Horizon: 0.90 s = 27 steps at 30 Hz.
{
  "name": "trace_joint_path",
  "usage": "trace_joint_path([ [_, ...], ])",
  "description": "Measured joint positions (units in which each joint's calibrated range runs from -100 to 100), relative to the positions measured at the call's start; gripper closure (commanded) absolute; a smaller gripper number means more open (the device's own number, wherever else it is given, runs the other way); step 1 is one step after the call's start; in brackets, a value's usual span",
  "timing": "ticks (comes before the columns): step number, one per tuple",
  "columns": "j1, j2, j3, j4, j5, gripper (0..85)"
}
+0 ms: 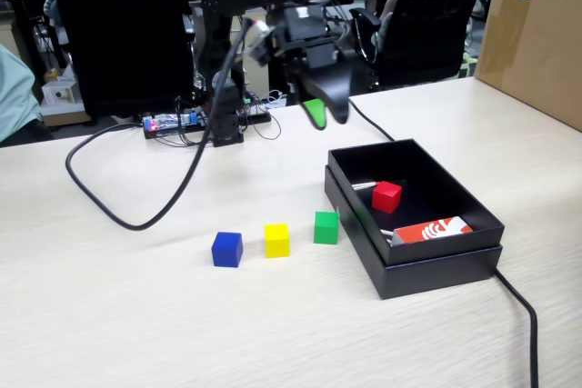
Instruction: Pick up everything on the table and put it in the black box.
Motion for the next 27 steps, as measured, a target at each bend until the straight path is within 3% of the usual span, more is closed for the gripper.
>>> trace_joint_path([
  [5, -8.25, 2.46, -2.1, 0.0, -3.91, 38.8],
  [10, -11.48, 15.92, -2.46, 0.0, -5.23, 38.4],
  [27, -12.45, 45.31, 10.31, 0.08, -4.98, 40.7],
])
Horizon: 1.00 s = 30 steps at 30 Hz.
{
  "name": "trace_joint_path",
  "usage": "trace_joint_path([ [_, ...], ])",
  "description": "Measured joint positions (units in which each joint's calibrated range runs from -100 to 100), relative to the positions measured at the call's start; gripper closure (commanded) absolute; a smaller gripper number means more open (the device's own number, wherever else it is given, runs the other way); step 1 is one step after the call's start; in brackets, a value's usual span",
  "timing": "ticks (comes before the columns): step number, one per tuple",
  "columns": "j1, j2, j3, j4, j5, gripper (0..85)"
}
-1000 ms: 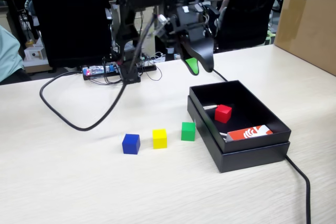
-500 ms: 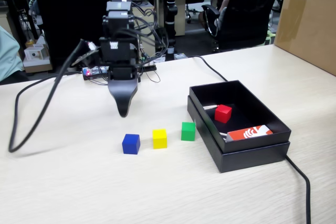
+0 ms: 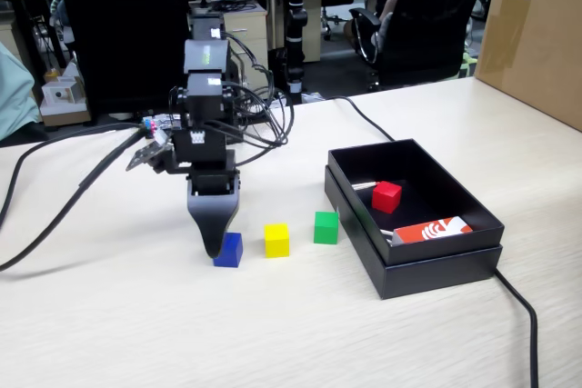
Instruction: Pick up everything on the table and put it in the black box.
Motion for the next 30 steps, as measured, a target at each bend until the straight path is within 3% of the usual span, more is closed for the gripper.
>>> trace_joint_path([
  [8, 0.63, 9.45, 5.93, 0.0, 0.24, 47.1],
  [12, 0.73, 10.61, 7.03, 0.08, 0.29, 74.9],
  [13, 0.73, 10.61, 7.03, 0.08, 0.34, 76.2],
  [18, 0.78, 7.77, 6.75, 0.08, 0.68, 76.2],
  [22, 2.25, -7.77, 1.92, 0.08, 0.73, 76.2],
  [30, 13.19, -33.53, -4.47, -0.23, 0.93, 75.9],
])
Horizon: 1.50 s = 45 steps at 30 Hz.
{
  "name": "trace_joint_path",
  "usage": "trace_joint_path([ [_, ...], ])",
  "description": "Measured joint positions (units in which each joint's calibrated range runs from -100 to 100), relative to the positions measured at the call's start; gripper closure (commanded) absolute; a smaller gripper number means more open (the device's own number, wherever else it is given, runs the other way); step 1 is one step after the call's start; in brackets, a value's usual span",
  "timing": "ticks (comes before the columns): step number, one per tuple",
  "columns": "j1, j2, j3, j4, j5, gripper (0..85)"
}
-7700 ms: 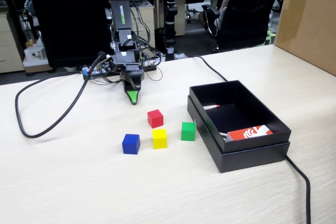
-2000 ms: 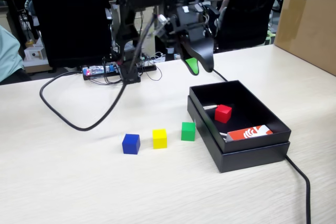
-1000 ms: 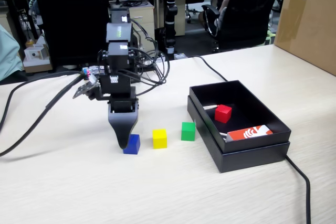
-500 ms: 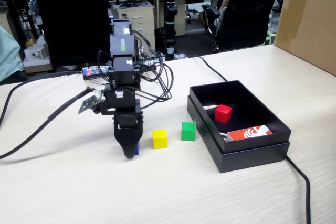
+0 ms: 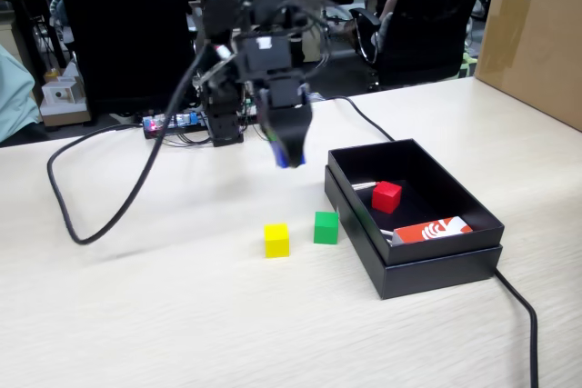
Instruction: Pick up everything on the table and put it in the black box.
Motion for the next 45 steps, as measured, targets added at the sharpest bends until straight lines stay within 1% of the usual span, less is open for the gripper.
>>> trace_joint_path([
  [2, 3.17, -0.13, 0.0, 0.0, 0.54, 75.9],
  [5, 6.59, 3.11, 0.0, 0.0, 1.51, 75.8],
  [8, 9.23, 13.85, 0.64, 0.0, 2.83, 75.7],
  [10, 9.96, 19.68, 3.83, 0.0, 3.61, 75.7],
  [17, 10.65, 31.07, 11.23, -0.08, 5.23, 75.5],
  [18, 10.79, 34.82, 14.42, -0.7, 5.91, 74.5],
  [19, 10.79, 34.82, 14.42, -0.7, 5.91, 72.2],
  [20, 11.04, 35.6, 14.51, -0.7, 6.01, 63.4],
  [21, 11.23, 36.25, 14.61, -0.7, 6.25, 56.9],
  [23, 11.62, 37.67, 15.06, -0.7, 6.79, 48.3],
  [24, 11.77, 38.06, 15.06, -0.7, 6.89, 45.0],
  [25, 11.82, 38.32, 15.06, -0.7, 6.98, 43.8],
  [27, 11.82, 38.19, 15.06, -0.7, 6.98, 43.8],
  [30, 11.28, 34.82, 12.96, -0.62, 6.94, 43.9],
  [35, 7.23, 14.24, 4.47, -0.7, 6.89, 44.0],
  [37, 5.27, 5.95, 2.65, -0.7, 6.4, 43.9],
  [41, 0.39, -3.88, -1.83, -0.7, 4.05, 43.5],
  [43, -2.69, -4.4, -4.56, -0.7, 2.2, 39.1],
  [45, -4.3, -2.98, -6.02, -0.7, 1.42, 38.8],
])
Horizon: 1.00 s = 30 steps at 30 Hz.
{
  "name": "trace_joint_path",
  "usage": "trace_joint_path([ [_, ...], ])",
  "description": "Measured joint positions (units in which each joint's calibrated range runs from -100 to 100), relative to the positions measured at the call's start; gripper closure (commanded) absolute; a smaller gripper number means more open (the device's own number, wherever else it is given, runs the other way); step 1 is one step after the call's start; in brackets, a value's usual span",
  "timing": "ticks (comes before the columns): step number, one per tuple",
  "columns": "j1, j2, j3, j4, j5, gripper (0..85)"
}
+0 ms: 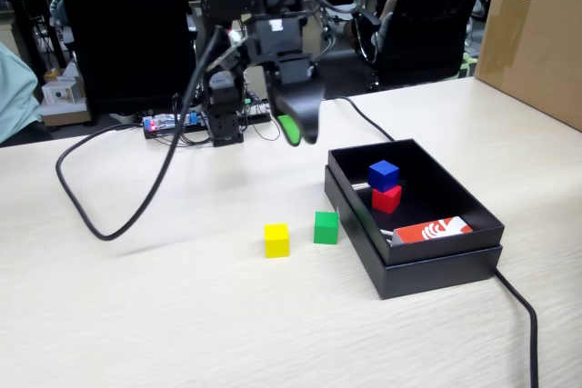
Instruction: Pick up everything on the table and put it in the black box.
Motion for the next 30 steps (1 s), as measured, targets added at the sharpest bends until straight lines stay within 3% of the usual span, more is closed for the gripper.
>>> trace_joint_path([
  [4, -2.3, 7.51, 0.0, 0.0, -0.98, 38.6],
  [15, -2.05, 34.56, 10.77, 0.0, -0.44, 39.0],
  [19, -2.0, 38.83, 11.5, 0.0, -0.1, 46.2],
  [24, -2.1, 43.62, 14.42, 0.0, -0.05, 67.8],
  [30, -2.2, 41.04, 14.61, 0.0, 0.0, 69.3],
])
